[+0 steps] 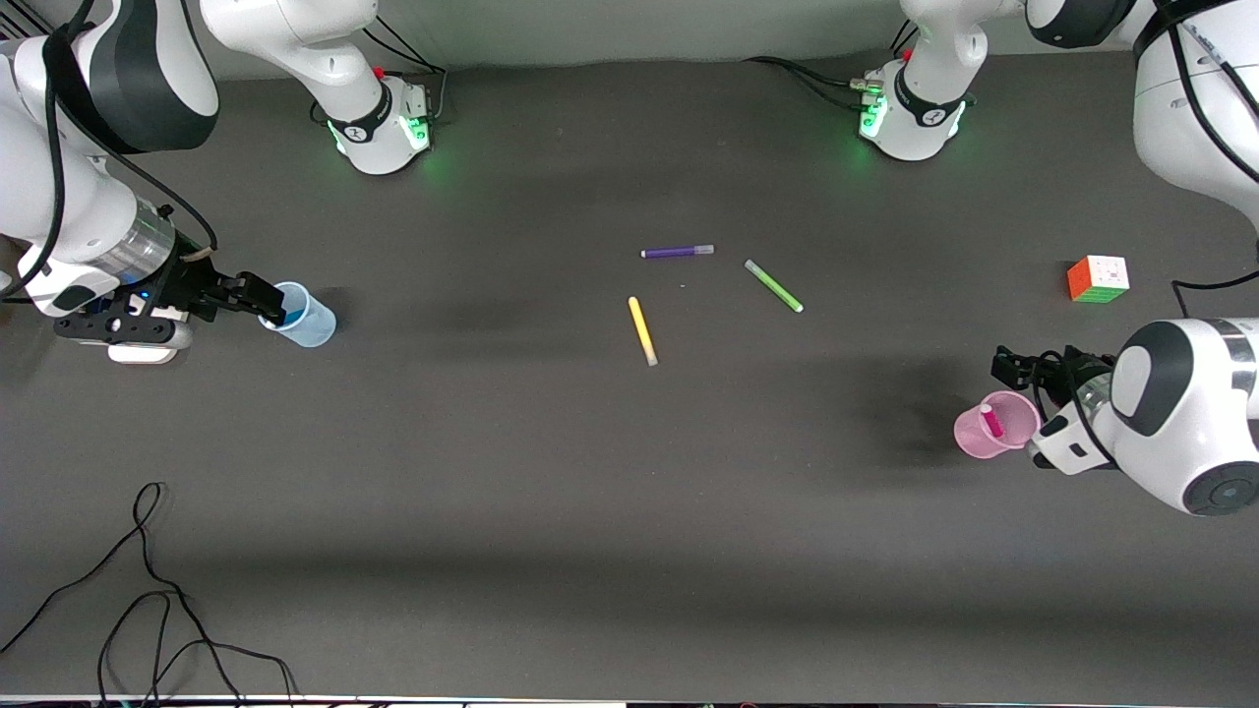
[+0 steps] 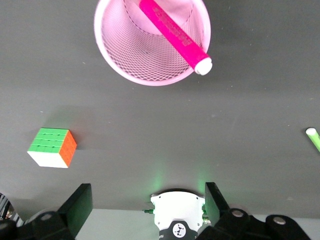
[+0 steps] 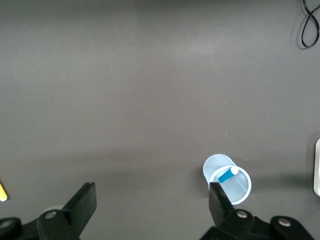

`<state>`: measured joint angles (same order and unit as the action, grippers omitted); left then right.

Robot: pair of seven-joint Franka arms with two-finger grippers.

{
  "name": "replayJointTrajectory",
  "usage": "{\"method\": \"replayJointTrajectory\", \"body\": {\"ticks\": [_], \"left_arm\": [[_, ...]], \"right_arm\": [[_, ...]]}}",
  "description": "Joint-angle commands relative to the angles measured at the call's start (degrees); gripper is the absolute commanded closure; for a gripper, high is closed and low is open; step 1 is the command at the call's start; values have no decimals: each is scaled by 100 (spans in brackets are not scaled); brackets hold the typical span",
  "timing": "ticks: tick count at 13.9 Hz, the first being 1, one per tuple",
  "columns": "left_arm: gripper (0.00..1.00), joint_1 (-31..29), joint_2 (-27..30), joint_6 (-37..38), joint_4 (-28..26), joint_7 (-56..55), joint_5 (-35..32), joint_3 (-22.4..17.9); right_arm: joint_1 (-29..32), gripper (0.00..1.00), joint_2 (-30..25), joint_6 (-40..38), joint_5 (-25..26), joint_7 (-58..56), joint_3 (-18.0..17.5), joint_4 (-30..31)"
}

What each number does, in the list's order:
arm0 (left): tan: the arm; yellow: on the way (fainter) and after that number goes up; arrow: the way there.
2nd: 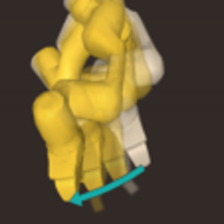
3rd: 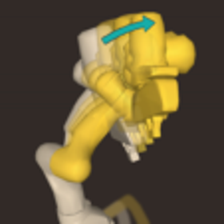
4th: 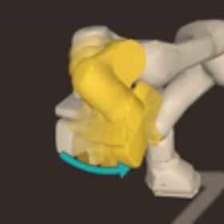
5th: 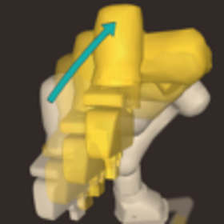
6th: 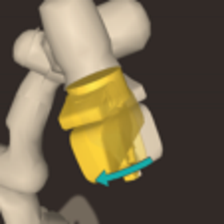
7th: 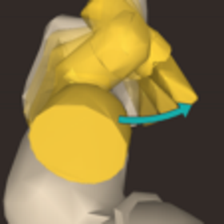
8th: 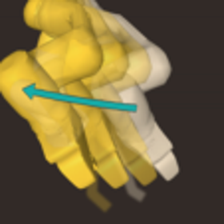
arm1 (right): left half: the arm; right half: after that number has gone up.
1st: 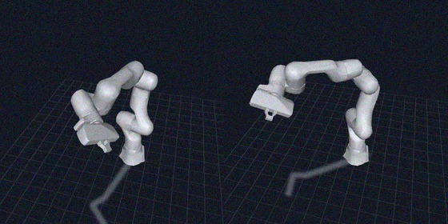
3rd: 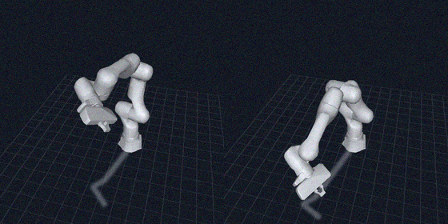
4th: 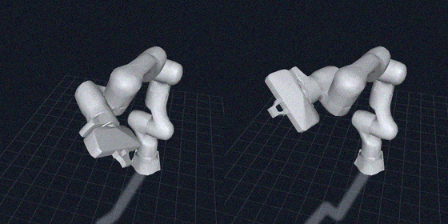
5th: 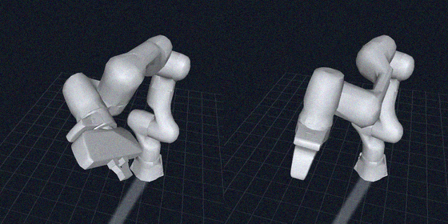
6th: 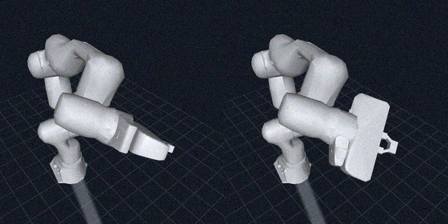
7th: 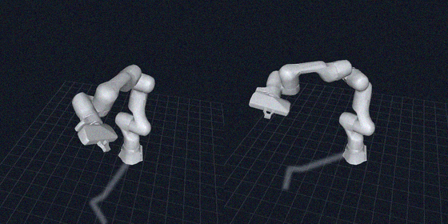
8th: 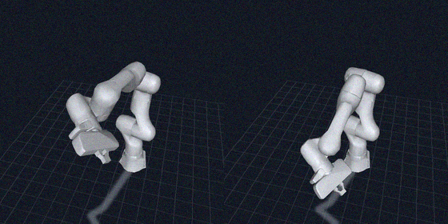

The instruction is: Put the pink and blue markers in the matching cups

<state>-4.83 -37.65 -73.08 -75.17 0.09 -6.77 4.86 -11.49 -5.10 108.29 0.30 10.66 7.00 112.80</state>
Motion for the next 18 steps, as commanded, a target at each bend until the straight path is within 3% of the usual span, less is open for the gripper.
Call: {"method": "replayJointTrajectory", "body": {"ticks": [1, 6, 12, 18], "left_arm": [[0, 158, 432, 172, 117, -106, -193, -20], [0, 114, 1671, -363, -330, 446, 140, -2], [0, 114, 3288, -1830, -2167, 606, 280, -28], [0, 517, 3739, -1649, -2020, 466, 774, -212]], "right_arm": [[-38, 0, -95, 17, 58, -160, 47, -118], [-38, 0, -430, -343, 110, -503, 47, -171], [-29, 0, -299, -546, 110, -547, 30, -443], [-37, 0, -254, -563, 93, -547, -5, -654]]}}
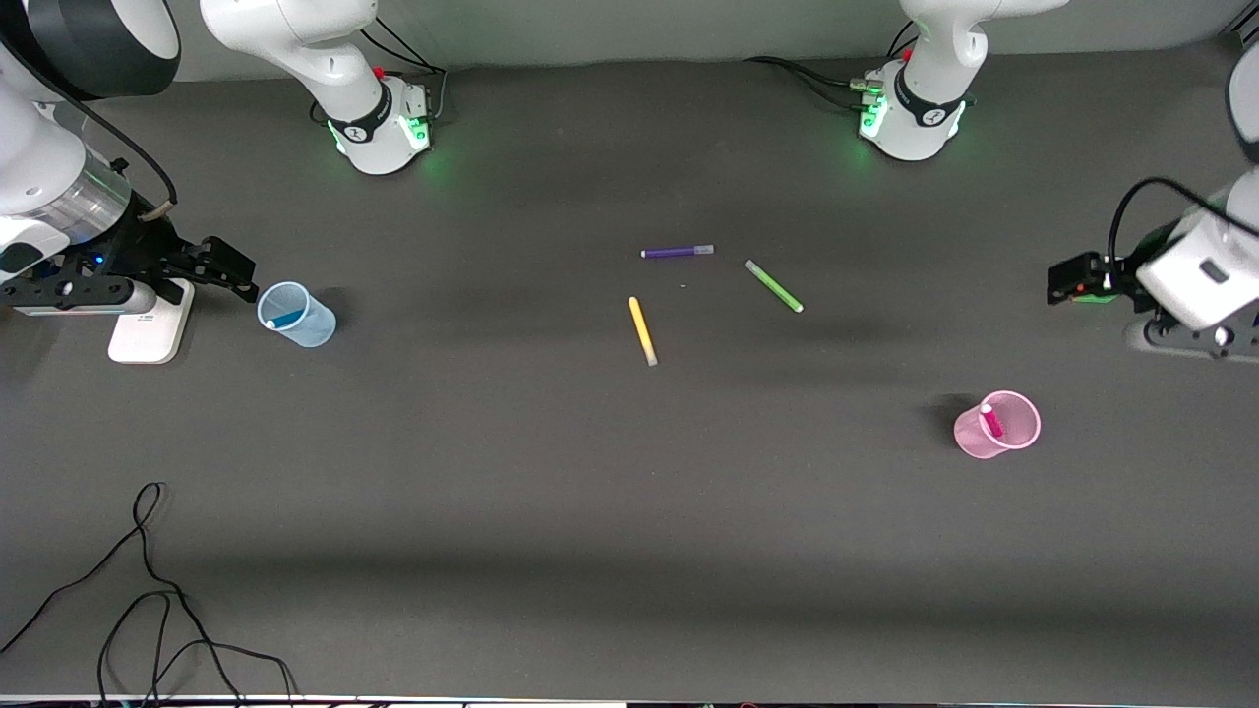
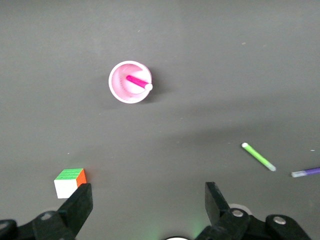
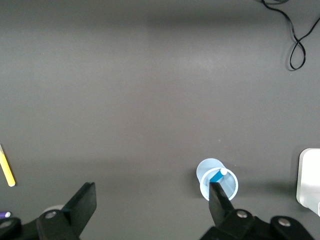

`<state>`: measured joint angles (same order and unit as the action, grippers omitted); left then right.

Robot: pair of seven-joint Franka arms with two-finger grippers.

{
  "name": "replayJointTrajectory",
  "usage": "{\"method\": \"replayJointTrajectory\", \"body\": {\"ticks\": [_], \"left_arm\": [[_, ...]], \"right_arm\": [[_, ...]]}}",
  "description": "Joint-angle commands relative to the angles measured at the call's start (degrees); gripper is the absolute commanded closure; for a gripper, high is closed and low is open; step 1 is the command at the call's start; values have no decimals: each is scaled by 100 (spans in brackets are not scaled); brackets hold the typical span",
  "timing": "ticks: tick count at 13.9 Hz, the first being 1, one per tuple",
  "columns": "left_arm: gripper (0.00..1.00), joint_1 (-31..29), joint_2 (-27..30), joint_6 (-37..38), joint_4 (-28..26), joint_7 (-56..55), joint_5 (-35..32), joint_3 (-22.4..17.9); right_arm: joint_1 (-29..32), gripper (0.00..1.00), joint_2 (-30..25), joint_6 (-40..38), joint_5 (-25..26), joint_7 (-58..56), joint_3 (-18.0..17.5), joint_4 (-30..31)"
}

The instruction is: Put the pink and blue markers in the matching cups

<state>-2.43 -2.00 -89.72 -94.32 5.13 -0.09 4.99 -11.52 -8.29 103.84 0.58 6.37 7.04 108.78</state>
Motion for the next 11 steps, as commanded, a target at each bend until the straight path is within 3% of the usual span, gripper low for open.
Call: {"method": "replayJointTrajectory", "body": {"ticks": [1, 11], "left_arm": [[0, 470, 156, 60, -52, -39, 114, -401], [0, 525, 138, 271, 19, 14, 105, -490]], "right_arm": [[-34, 0, 82, -118, 65, -101, -18, -270], [-34, 0, 170, -496, 30, -109, -1, -243]]}}
